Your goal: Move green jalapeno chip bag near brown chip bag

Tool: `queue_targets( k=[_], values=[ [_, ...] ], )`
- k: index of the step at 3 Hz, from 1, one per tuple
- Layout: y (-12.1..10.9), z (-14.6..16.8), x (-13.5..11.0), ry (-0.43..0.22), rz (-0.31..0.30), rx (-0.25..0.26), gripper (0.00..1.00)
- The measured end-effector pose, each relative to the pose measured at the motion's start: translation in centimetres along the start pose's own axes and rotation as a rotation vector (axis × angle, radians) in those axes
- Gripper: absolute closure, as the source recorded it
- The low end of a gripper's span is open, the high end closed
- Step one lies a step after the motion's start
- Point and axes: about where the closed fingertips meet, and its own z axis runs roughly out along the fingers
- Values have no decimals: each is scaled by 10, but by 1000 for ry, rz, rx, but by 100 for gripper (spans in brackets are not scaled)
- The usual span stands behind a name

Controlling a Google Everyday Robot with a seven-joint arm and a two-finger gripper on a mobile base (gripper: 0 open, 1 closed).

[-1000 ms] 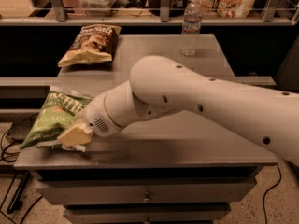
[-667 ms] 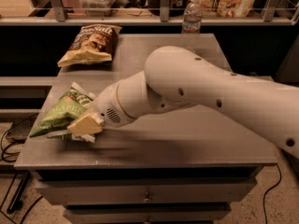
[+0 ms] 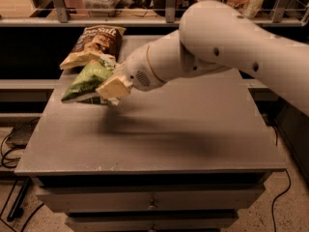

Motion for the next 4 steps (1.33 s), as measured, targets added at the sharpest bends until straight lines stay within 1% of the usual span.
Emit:
queue_targets(
  k=[1, 2, 3, 4],
  values=[
    [-37, -1, -8, -8, -27, -16, 83],
    [-69, 9, -11, -75, -53, -81, 59],
    [-98, 21, -3, -105, -73, -119, 36],
    [-118, 23, 5, -118, -62, -89, 12]
  ],
)
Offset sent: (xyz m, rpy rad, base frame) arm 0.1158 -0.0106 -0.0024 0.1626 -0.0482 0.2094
